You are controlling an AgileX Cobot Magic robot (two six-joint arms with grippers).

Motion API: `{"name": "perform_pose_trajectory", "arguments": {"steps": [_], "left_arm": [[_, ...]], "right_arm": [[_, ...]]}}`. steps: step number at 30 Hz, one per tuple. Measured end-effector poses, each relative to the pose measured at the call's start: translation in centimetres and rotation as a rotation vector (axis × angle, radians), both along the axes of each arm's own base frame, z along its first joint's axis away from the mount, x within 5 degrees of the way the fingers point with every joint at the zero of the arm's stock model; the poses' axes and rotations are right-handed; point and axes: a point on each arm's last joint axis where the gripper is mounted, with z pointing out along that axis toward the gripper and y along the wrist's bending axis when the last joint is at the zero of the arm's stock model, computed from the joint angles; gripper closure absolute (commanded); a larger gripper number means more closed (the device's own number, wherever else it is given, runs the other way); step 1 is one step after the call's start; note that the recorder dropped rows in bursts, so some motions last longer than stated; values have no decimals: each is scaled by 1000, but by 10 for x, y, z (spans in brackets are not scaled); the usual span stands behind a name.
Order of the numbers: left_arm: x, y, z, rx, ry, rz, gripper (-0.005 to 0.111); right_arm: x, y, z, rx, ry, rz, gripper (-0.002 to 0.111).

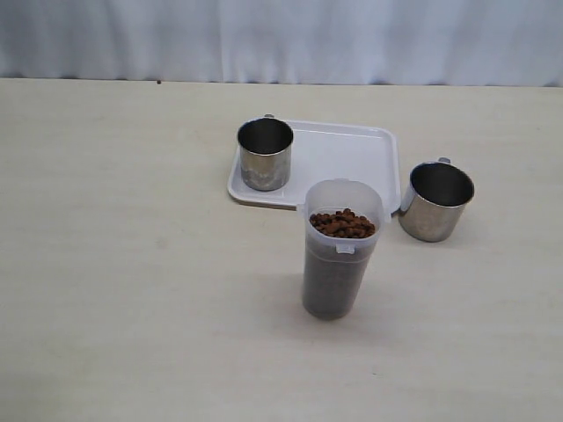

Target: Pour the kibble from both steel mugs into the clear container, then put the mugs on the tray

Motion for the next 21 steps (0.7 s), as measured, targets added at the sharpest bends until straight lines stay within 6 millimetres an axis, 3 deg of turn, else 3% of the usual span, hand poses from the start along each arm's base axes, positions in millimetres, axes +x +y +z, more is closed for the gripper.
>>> {"name": "perform_pose_trajectory", "arguments": {"steps": [4,13,18,21], "left_arm": [[-1,1,-4,-84,44,32,107],[-1,1,-4,-94,46,35,107],[-1,1,-4,-94,46,35,107],[-1,1,-4,-94,46,35,107]], "right_arm": [[0,1,2,36,-22,2,103],[1,1,16,265,-189,3,103],[3,1,15,271,-168,-2,103],[12,1,8,300,-69,-18,103]]}}
